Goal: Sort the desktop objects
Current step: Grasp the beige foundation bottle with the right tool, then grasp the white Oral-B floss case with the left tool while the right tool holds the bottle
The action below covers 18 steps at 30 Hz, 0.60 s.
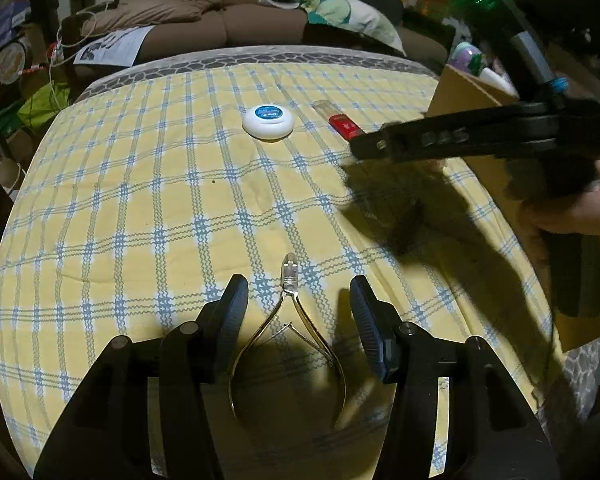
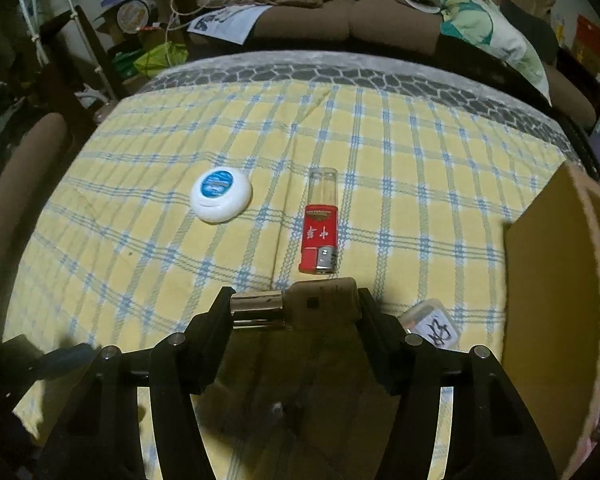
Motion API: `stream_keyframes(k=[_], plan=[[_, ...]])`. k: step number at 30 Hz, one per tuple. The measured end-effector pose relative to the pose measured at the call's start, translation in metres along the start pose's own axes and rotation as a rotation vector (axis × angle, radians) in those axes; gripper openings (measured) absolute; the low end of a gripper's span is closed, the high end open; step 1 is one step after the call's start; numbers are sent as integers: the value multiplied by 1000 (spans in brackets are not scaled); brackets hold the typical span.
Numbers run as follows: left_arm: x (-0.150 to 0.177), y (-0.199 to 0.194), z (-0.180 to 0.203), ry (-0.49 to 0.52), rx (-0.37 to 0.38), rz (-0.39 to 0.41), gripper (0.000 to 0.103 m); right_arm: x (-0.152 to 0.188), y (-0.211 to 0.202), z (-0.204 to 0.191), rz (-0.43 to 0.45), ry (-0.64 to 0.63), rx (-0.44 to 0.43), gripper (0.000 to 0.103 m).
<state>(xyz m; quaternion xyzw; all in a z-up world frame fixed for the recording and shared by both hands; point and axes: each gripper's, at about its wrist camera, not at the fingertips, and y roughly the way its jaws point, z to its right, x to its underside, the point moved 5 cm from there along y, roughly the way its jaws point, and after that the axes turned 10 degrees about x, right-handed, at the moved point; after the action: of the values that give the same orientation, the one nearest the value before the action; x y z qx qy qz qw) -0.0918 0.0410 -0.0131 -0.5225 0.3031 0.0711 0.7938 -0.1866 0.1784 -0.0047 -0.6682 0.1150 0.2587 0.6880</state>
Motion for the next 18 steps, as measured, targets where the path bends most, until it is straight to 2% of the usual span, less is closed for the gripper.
stream_keyframes(k=[6,14,15,18], plan=[[2,5,-1,-7,-7,-18,50,-1,-38,-5,40,-13,-18,62],[-4,2,-3,-36,3,-4,50,0,-97,-5,106,-12,-107,62],[-6,1,-4,-46,3,2,51,0,-109,-3,122,-13,-119,62],[-22,0,-13,-89,-14,31,66,0,-131,6,146,-10,-142,62]])
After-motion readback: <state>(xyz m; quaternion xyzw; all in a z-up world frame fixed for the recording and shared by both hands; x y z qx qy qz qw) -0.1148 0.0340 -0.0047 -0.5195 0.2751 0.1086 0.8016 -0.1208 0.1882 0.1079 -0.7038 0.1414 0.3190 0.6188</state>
